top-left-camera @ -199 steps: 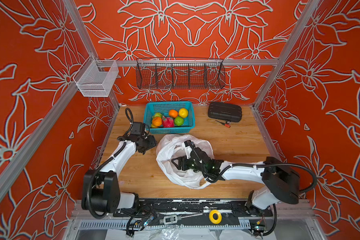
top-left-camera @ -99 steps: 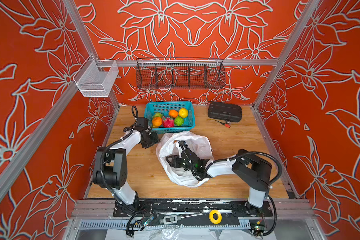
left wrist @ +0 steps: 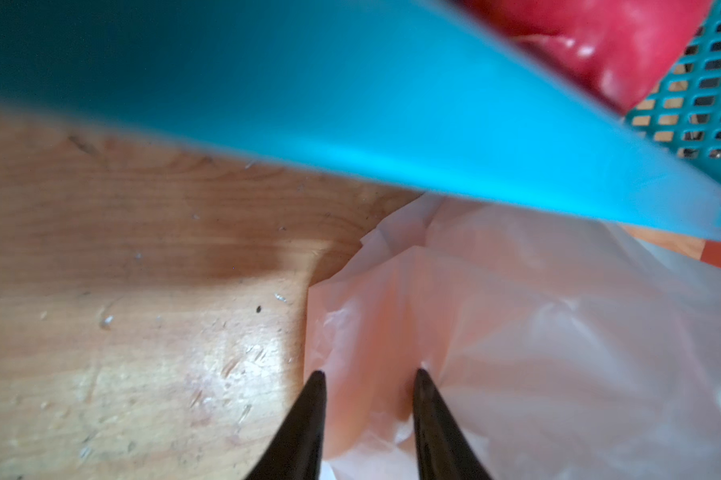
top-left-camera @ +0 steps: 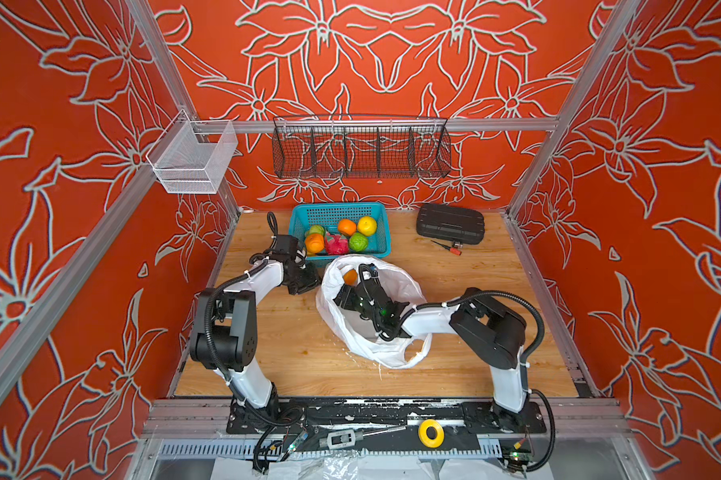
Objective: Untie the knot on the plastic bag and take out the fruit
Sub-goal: 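Hold the bag edge with left gripper while right reaches down to an orange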
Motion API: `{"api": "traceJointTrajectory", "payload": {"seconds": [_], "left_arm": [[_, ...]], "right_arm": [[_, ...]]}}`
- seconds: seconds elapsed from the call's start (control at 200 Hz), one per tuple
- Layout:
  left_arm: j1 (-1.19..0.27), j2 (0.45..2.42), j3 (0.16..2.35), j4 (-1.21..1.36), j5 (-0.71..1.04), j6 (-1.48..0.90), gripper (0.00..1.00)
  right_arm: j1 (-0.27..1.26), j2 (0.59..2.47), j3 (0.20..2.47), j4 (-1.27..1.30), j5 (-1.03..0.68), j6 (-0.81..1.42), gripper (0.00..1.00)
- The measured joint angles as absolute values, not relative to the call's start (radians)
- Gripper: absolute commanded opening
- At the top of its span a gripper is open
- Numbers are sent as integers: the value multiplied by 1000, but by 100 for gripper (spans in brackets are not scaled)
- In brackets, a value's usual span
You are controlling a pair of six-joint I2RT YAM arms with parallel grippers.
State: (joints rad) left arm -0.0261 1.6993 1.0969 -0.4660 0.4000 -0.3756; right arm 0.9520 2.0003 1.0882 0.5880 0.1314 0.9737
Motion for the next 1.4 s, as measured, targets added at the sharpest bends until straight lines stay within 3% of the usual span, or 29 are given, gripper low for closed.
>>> {"api": "traceJointTrajectory", "payload": {"seconds": [0.315, 0.49, 0.656, 0.741, 1.401], "left_arm": [[-59, 1713, 1097, -445, 429, -367, 21], [-60, 1716, 1097, -434, 428, -375, 17], [-61, 1716, 1097, -430, 419, -380, 6], [-62, 1714, 1093, -432, 410, -377, 0], [-72, 1665, 1031, -427, 340, -344, 0]], "right_arm": [[949, 2103, 1180, 575, 88, 950, 83], [940, 2117, 1179, 570, 82, 950, 62], [940, 2103, 1172, 569, 86, 939, 53], [940, 2083, 1147, 570, 86, 932, 51], [911, 1807, 894, 581, 100, 917, 49]]}}
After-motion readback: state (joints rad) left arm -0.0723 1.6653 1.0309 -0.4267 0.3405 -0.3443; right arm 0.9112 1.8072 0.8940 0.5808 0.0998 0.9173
